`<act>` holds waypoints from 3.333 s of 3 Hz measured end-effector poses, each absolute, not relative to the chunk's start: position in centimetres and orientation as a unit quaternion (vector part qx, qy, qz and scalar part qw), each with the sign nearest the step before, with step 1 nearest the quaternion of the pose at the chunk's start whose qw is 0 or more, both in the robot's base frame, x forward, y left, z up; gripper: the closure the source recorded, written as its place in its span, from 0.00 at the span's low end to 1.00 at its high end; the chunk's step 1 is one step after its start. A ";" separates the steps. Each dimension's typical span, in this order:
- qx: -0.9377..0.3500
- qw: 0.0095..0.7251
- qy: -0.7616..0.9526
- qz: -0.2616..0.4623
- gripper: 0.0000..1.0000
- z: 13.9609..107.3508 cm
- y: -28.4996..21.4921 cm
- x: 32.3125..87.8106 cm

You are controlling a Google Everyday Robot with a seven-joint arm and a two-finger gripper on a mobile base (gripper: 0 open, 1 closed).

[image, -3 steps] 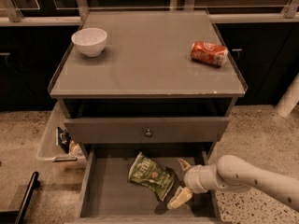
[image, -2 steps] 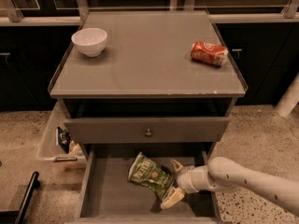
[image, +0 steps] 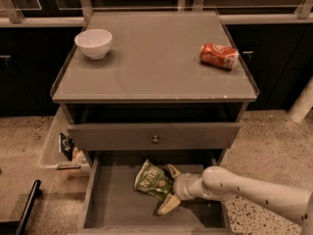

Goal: Pick green jalapeno chip bag from middle drawer and place on counter

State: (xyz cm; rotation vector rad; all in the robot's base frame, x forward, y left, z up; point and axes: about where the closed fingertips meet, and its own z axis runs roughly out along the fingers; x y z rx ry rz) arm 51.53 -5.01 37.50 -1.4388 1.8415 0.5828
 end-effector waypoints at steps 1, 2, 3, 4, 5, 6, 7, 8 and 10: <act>-0.557 0.358 0.714 0.226 0.00 37.5 -5.0 51.5; -0.557 0.358 0.714 0.226 0.19 37.5 -5.0 51.5; -0.557 0.358 0.714 0.226 0.42 37.5 -5.0 51.5; -0.558 0.358 0.714 0.226 0.65 37.5 -5.0 51.5; -0.558 0.358 0.714 0.226 0.88 37.5 -5.0 51.5; -0.560 0.351 0.712 0.238 1.00 37.8 -4.9 51.3; -0.572 0.346 0.704 0.238 1.00 39.9 -5.3 51.0; -0.587 0.356 0.690 0.230 1.00 44.4 -6.7 51.2; -0.611 0.377 0.668 0.196 1.00 54.9 -9.6 50.7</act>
Offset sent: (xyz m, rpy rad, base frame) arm 0.0000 0.0001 -0.0003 0.0002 0.0002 -0.0005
